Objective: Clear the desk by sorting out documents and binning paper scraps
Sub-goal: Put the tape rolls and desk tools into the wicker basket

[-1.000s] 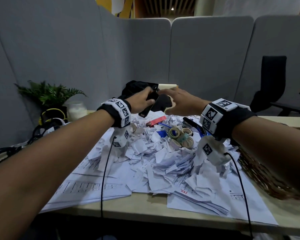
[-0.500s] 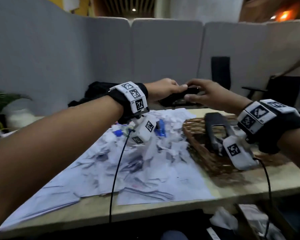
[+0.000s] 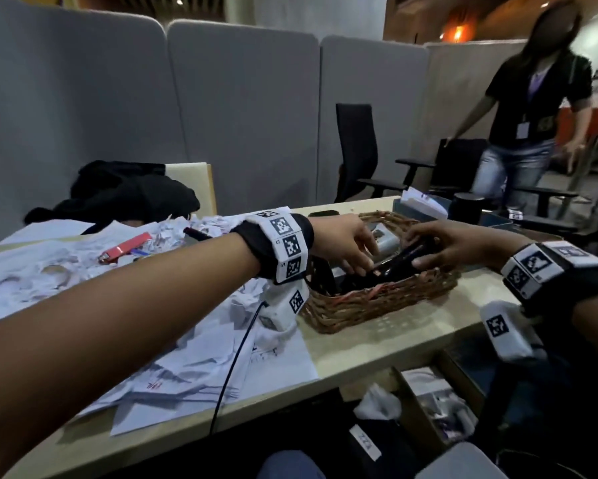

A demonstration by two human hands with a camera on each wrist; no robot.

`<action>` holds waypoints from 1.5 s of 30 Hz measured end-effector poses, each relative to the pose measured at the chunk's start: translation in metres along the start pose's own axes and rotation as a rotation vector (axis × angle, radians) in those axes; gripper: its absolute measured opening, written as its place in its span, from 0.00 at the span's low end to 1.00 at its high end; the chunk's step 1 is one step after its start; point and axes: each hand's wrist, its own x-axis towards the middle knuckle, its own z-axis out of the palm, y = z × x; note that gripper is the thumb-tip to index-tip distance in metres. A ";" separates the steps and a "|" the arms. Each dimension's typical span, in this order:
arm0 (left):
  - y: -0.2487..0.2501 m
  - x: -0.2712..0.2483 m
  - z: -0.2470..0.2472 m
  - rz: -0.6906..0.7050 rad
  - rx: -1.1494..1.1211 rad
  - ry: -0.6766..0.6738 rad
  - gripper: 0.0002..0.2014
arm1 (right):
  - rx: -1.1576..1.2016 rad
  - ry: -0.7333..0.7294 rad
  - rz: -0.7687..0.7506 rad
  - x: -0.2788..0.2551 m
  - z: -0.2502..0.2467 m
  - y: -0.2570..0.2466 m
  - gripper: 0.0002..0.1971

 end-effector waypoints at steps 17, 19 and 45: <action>-0.089 -0.110 -0.110 -0.138 0.059 0.410 0.03 | -0.183 0.112 -0.240 0.132 0.006 -0.221 0.04; -0.113 -0.131 -0.121 -0.225 0.086 0.426 0.04 | -0.179 0.076 -0.280 0.153 0.028 -0.247 0.05; -0.251 -0.197 -0.148 -0.864 0.664 0.264 0.20 | -0.525 -0.056 -0.080 0.251 0.114 -0.283 0.19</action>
